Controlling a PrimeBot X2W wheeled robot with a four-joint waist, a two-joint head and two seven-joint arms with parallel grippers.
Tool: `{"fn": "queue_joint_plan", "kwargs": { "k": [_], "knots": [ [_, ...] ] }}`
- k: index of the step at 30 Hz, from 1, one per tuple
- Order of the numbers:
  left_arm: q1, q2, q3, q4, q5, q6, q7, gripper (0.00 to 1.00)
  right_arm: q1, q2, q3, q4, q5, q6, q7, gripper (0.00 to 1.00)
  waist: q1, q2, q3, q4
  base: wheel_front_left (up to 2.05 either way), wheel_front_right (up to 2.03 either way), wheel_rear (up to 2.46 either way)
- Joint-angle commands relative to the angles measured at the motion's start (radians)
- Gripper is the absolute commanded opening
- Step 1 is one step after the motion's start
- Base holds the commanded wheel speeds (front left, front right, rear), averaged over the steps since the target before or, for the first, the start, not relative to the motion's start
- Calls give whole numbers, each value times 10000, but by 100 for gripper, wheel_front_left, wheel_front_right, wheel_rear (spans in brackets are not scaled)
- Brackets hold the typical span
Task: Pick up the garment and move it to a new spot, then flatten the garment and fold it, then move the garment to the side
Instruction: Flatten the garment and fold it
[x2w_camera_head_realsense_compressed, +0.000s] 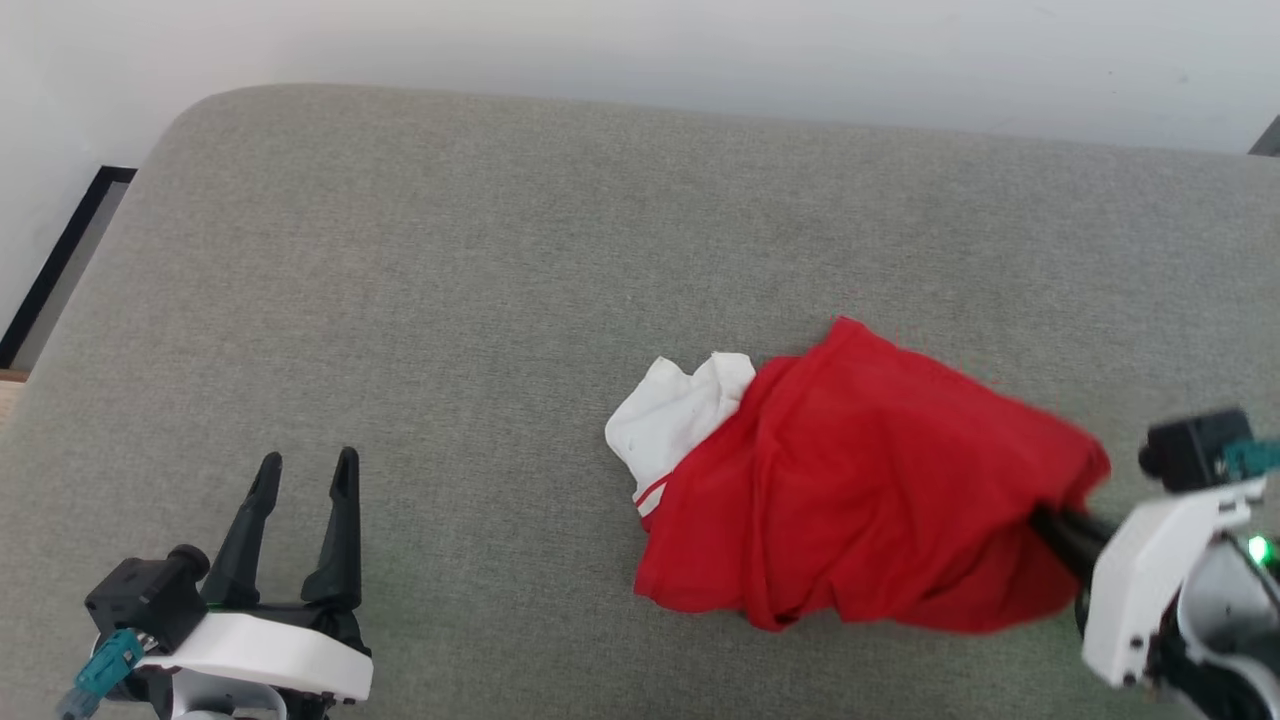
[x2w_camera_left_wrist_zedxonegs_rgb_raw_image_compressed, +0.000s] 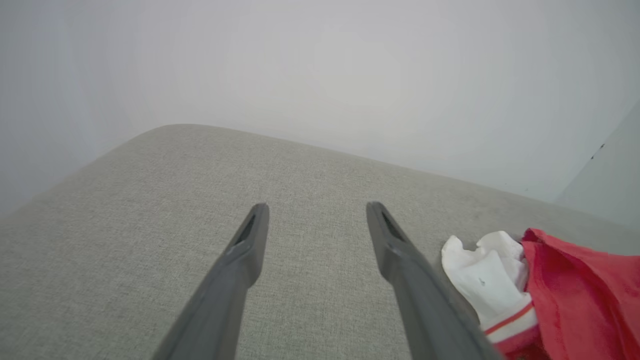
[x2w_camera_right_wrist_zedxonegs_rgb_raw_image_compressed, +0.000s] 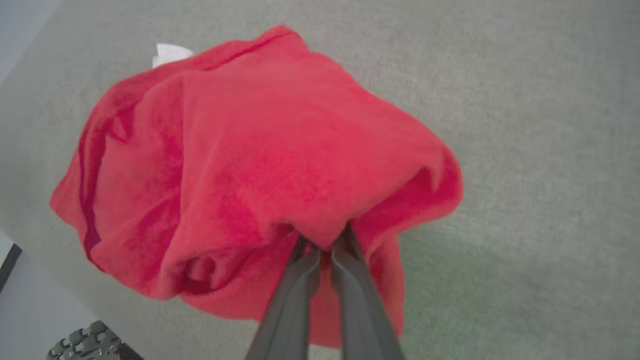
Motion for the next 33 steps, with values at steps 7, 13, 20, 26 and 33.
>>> {"fn": "queue_joint_plan", "kwargs": {
  "k": [7, 13, 20, 26, 33],
  "knots": [
    [-183, 19, -26, 213, -29, -123, -51, 100, 549, 486, -193, 908, -223, -3, -459, 100, 0, 0, 18, -145, 0, 0, 0],
    [-418, 354, -262, 341, -21, -188, 260, 100, 219, 608, -131, 883, 22, -3, -731, 100, 0, 0, -65, -445, 0, 0, 0],
    [-1163, 1021, -878, 59, -589, -315, 1472, 100, 34, 843, -694, -132, -102, -3, -1052, 100, 0, 0, -98, -1020, 0, 0, 0],
    [-2402, 1914, -2015, -131, -1662, -334, 3660, 100, -194, 1277, -1313, -939, -790, -3, -2145, 100, 0, 0, -9, -1685, 0, 0, 0],
    [-4048, 2550, -3074, 207, -2545, -339, 6020, 100, -591, 2132, -1931, -615, -1684, -2, -4366, 100, 0, 0, 124, -2506, 0, 0, 0]
  ]
}}
